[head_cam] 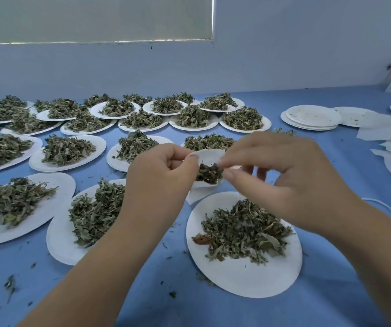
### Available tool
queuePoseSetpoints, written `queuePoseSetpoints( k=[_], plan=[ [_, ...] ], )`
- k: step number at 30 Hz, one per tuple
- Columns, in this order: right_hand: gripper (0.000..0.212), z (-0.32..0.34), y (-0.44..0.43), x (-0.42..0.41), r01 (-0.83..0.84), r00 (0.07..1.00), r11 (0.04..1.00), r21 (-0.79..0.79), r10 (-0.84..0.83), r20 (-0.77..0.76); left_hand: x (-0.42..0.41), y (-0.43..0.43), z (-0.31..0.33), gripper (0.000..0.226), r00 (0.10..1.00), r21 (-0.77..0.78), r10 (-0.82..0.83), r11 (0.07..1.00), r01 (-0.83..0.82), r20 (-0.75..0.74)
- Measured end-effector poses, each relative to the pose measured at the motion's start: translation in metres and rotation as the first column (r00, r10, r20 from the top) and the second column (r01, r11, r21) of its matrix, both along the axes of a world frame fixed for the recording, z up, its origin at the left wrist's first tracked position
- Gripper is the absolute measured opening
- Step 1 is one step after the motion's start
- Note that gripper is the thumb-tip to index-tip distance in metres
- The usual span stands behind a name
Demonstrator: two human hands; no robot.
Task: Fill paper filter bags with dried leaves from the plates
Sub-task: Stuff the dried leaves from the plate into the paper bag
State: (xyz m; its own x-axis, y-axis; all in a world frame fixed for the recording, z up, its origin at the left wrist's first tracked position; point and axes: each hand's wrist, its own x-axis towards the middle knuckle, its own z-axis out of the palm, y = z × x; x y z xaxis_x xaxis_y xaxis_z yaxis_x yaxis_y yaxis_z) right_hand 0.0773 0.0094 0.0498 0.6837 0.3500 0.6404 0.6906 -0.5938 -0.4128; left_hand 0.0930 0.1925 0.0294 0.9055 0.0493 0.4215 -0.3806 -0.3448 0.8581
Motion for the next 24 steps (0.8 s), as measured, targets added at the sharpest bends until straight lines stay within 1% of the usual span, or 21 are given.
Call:
queuePoseSetpoints(
  k=[3,6,8,9,11,13,15,18,20,21,23,24],
  plan=[
    [0.023,-0.007,0.005,-0.002,0.030,0.999,0.976,-0.214,-0.038,-0.035,-0.001,-0.002,0.001,0.018,0.999,-0.034,-0.033,0.999,0.033,0.000],
    [0.033,-0.011,0.013,-0.002,0.059,0.997,0.914,-0.401,-0.073,-0.019,-0.004,-0.006,0.001,0.017,0.997,0.019,-0.070,0.997,0.070,0.013],
    [0.038,-0.011,0.014,-0.001,0.055,0.995,0.890,-0.452,-0.084,-0.046,-0.006,-0.008,0.000,0.017,0.997,0.072,-0.077,0.995,0.075,0.026],
    [0.038,-0.011,0.013,-0.001,0.041,0.995,0.899,-0.436,-0.076,-0.064,-0.006,-0.009,0.000,0.017,0.997,0.093,-0.073,0.993,0.069,0.039],
    [0.034,-0.009,0.009,-0.001,0.005,0.995,0.937,-0.351,-0.040,-0.093,-0.007,-0.008,0.000,0.019,0.997,0.114,-0.057,0.992,0.050,0.059],
    [0.029,-0.006,0.005,-0.001,-0.005,0.998,0.953,-0.302,-0.015,-0.067,-0.007,-0.006,0.000,0.020,0.998,0.102,-0.040,0.994,0.034,0.054],
    [0.028,-0.005,0.006,-0.003,-0.011,0.998,0.938,-0.345,-0.008,-0.055,-0.007,-0.006,0.000,0.020,0.998,0.070,-0.041,0.997,0.038,0.037],
    [0.028,-0.011,0.013,-0.003,-0.024,0.997,0.890,-0.455,-0.015,-0.082,-0.009,-0.013,0.000,0.018,0.998,0.051,-0.070,0.996,0.070,0.001],
    [0.025,-0.013,0.012,0.001,-0.044,0.995,0.882,-0.469,-0.002,-0.097,-0.010,-0.016,-0.001,0.017,0.997,0.062,-0.081,0.995,0.081,-0.008],
    [0.021,-0.012,0.009,0.002,-0.074,0.993,0.898,-0.433,0.025,-0.119,-0.010,-0.016,0.000,0.018,0.997,0.066,-0.080,0.995,0.080,-0.004],
    [0.013,-0.005,0.003,0.002,-0.126,0.983,0.952,-0.279,0.084,-0.161,-0.009,-0.012,0.000,0.018,0.998,0.073,-0.063,0.995,0.062,0.015],
    [0.011,-0.001,0.000,0.001,-0.125,0.982,0.972,-0.197,0.093,-0.163,-0.008,-0.010,0.001,0.018,0.999,0.077,-0.048,0.996,0.046,0.023]
  ],
)
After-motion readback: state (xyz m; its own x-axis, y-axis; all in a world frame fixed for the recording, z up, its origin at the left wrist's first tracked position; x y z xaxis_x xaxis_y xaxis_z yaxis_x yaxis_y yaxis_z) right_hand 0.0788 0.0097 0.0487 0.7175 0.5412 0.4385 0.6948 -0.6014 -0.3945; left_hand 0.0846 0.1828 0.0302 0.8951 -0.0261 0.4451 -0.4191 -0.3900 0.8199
